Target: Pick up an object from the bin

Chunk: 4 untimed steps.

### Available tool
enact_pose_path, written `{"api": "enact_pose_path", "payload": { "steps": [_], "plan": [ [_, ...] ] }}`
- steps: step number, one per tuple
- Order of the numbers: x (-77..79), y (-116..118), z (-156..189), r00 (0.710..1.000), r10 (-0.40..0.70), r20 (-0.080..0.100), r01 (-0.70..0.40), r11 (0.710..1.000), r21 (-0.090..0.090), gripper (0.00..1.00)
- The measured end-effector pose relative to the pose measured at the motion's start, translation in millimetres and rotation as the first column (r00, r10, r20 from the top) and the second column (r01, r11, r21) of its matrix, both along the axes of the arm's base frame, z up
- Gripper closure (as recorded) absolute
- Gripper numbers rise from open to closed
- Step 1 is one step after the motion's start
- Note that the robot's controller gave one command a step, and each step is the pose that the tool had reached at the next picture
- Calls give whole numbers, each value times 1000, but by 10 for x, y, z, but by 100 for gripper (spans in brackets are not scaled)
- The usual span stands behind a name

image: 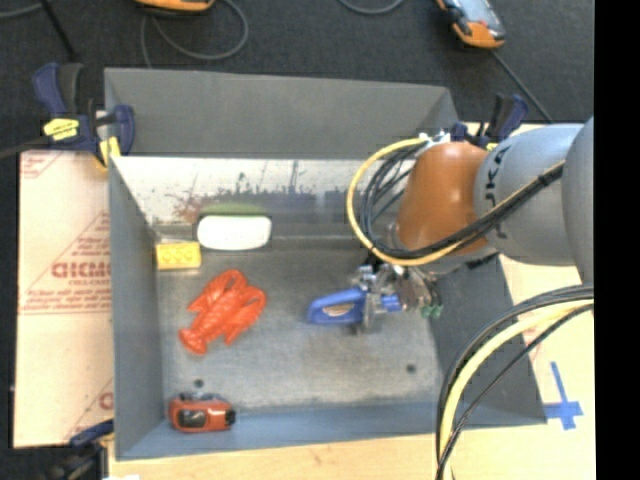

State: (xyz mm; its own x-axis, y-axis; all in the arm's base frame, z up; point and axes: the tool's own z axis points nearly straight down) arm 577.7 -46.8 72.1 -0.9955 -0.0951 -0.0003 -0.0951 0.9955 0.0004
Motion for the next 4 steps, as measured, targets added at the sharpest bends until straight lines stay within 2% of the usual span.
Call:
{"api": "enact_pose_path", "payload": {
  "steps": [1, 4],
  "plan": [
    [-8, -1, 72, 1000, 1, -1, -1, 1000, 0, 100],
    [-10, -5, 665, 1000, 1, -3, -1, 1000, -1, 100]
  ]
}}
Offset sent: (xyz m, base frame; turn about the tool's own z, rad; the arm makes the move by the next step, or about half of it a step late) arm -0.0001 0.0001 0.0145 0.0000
